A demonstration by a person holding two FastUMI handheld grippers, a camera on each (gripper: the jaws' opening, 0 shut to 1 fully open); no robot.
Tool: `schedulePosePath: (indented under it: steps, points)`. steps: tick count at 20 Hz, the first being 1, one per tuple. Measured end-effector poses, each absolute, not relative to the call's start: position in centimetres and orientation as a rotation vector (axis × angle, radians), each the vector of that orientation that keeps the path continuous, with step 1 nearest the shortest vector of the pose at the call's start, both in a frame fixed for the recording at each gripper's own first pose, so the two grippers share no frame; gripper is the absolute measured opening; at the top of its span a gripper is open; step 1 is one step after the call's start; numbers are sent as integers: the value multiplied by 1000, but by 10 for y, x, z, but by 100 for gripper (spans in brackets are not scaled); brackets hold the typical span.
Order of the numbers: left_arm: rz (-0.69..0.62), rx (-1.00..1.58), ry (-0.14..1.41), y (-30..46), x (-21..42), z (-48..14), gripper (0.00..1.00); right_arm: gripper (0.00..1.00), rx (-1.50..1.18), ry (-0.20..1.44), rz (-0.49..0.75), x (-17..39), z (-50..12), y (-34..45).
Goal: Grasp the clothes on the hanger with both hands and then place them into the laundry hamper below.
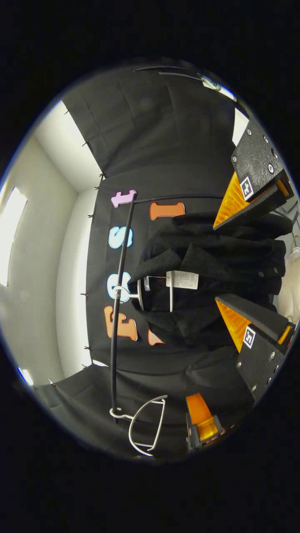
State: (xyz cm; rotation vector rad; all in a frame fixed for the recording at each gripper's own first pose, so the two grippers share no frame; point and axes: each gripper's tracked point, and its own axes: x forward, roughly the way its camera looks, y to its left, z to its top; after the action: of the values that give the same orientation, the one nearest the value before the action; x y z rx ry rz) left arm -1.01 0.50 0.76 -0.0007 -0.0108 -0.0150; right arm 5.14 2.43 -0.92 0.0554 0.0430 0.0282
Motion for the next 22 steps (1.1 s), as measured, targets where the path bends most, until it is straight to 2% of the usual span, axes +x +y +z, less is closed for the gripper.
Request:
schedulePosePath:
  steps: [6, 11, 12, 14, 15, 19, 21, 22]
  points:
    - [-1, 14, -18, 14, -19, 10, 96, 93, 100, 97, 75, 138, -46, 48]
    - [-4, 18, -8, 13, -28, 3, 96, 93, 101, 189, -12, 203, -93, 38]
    - [-9, 21, -7, 12, -28, 1, 96, 99, 107, 194, -31, 210, -97, 33]
    - [-18, 26, -11, 10, -24, 1, 96, 71, 129, 194, -43, 218, -100, 25]
    - [-28, 25, -14, 7, -21, 1, 96, 68, 145, 194, -37, 217, -98, 25]
    - [-105, -1, 2, -21, 8, -11, 96, 17, 111, 150, -10, 205, -79, 15]
    - [-147, -30, 12, -38, 28, -20, 96, 5, 74, 121, 19, 191, -62, 13]
    - [-163, -52, 21, -47, 40, -26, 96, 5, 59, 106, 28, 183, -52, 12]
